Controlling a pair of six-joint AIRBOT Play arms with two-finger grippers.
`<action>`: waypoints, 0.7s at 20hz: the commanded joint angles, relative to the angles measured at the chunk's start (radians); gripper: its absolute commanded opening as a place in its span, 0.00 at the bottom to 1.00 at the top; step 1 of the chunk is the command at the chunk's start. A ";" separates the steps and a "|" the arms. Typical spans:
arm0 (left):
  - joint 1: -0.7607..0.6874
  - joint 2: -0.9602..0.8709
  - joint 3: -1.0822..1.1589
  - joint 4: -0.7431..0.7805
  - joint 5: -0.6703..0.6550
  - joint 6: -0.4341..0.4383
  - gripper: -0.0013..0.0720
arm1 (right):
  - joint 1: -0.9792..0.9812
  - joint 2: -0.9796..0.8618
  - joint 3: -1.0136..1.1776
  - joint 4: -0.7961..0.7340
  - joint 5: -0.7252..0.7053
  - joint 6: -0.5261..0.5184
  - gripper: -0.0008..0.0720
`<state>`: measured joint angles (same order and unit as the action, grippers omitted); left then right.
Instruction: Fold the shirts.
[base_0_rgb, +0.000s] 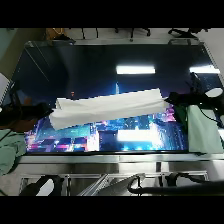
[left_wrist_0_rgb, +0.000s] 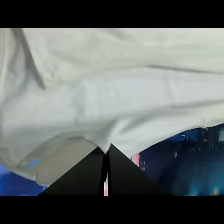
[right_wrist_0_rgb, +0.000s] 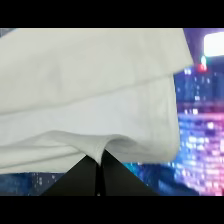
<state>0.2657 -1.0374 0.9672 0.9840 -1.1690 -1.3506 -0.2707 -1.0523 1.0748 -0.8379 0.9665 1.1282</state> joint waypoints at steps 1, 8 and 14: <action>-0.077 -0.267 0.167 -0.014 0.157 0.037 0.03 | 0.064 -0.205 0.099 0.064 -0.195 -0.072 0.04; -0.095 -0.643 0.397 -0.007 0.134 0.045 0.04 | 0.073 -0.410 0.183 0.065 -0.223 -0.138 0.06; -0.075 -0.694 0.555 -0.007 0.000 0.023 0.98 | 0.005 -0.357 0.296 -0.022 -0.097 -0.133 0.72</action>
<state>0.1783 -1.7081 1.4460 0.9775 -1.0866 -1.3087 -0.2302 -1.4170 1.3193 -0.8314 0.8055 1.0004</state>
